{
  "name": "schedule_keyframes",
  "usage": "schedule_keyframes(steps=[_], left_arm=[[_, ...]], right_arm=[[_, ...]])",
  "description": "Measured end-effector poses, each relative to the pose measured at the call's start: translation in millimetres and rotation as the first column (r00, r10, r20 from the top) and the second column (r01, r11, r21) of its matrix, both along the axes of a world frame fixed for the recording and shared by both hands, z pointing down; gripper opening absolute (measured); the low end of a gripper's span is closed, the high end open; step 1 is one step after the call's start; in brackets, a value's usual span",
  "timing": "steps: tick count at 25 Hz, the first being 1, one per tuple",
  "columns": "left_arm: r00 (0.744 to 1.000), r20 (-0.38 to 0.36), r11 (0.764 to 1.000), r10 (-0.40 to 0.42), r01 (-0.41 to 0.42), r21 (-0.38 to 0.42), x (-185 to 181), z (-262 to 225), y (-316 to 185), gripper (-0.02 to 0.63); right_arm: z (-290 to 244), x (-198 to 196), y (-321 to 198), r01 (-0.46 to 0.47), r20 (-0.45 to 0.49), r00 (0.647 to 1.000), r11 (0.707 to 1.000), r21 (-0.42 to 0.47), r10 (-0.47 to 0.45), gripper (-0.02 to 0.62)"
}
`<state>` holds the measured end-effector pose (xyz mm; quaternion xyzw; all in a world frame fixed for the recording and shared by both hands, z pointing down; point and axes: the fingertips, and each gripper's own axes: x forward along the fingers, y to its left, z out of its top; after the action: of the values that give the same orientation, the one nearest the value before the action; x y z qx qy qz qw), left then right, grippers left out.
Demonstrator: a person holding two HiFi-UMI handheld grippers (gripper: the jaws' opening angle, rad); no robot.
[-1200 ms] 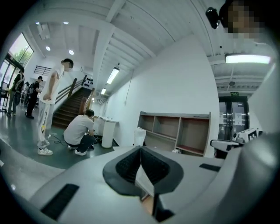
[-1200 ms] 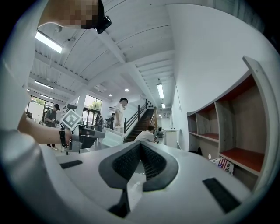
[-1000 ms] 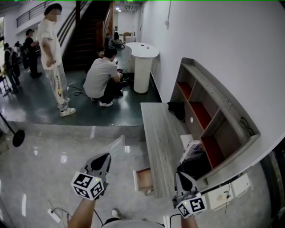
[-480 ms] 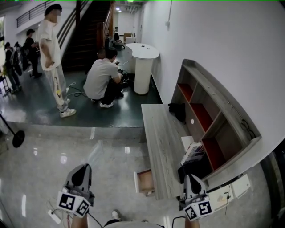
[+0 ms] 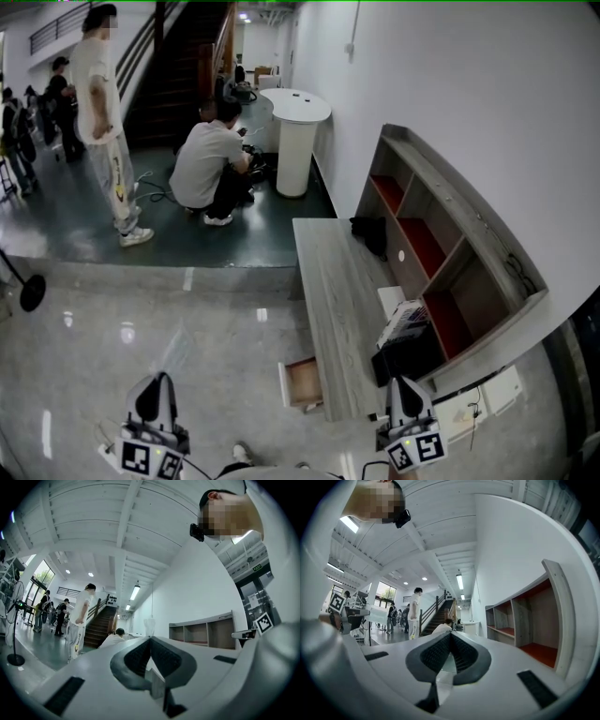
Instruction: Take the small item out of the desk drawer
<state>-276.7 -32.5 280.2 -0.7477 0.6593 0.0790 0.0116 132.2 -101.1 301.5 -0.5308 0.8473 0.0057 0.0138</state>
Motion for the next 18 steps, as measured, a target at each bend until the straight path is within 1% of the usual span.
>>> schedule_keyframes(steps=[4, 7, 14, 18], left_arm=[[1.000, -0.002, 1.000, -0.007, 0.007, 0.014, -5.9, 2.2, -6.7, 0.018], [1.000, -0.015, 1.000, 0.005, -0.005, 0.015, -6.1, 3.2, -14.6, 0.018], [1.000, -0.012, 0.999, 0.025, -0.025, 0.024, -3.9, 0.7, -23.5, 0.018], [0.999, -0.007, 0.998, 0.051, -0.051, 0.032, -3.3, -1.6, -24.7, 0.018]], right_arm=[[-3.7, -4.9, -3.4, 0.002, -0.011, 1.000, 1.000, 0.010, -0.002, 0.021], [-6.2, -10.8, -5.9, 0.007, -0.018, 1.000, 1.000, 0.020, -0.006, 0.021], [-8.4, -13.7, -7.1, 0.004, -0.023, 1.000, 1.000, 0.023, -0.003, 0.021], [-11.1, -19.1, -5.9, 0.003, -0.028, 1.000, 1.000, 0.024, -0.003, 0.021]])
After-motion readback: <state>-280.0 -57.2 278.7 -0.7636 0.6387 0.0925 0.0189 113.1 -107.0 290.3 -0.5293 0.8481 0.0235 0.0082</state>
